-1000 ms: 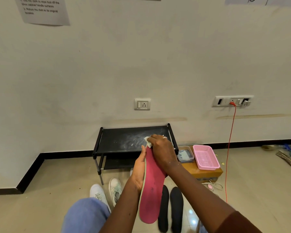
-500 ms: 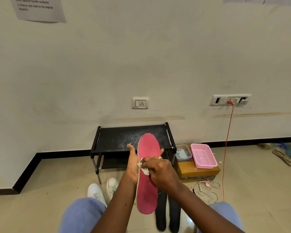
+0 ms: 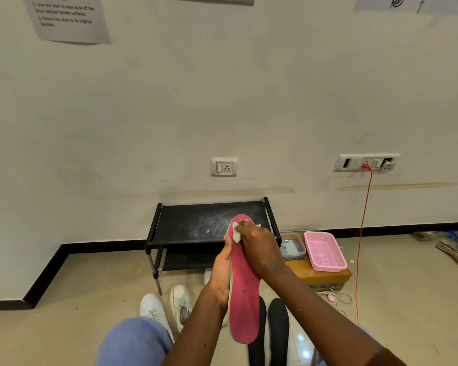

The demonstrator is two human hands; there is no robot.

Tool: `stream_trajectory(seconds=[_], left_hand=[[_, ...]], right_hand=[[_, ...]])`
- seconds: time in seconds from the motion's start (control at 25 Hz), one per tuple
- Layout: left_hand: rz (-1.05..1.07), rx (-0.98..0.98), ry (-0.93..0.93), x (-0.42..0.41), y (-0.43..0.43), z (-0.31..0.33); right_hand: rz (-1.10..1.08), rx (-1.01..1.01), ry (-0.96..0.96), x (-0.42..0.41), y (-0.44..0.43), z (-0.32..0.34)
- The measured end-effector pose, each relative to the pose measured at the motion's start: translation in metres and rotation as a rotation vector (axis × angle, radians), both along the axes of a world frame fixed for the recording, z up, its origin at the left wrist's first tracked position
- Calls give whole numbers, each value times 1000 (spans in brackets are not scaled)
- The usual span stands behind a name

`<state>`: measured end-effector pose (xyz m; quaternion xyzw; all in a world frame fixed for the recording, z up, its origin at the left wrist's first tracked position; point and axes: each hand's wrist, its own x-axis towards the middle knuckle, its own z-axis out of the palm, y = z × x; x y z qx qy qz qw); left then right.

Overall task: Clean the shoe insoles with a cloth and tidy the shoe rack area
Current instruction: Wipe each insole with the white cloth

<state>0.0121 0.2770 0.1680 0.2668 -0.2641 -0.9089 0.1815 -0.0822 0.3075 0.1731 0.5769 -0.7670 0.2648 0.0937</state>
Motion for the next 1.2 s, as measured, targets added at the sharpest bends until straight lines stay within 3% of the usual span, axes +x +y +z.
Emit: stream_trajectory(seconds=[0.2, 0.48, 0.8, 1.2], left_hand=[[-14, -69, -47, -1, -6, -9], [7, 51, 23, 0, -12, -12], [-51, 180, 40, -2, -21, -17], [15, 163, 57, 0, -6, -12]], right_hand=[[-202, 9, -176, -6, -12, 10], [56, 119, -160, 4, 9, 5], [192, -35, -316, 31, 47, -19], [108, 44, 59, 11, 19, -8]])
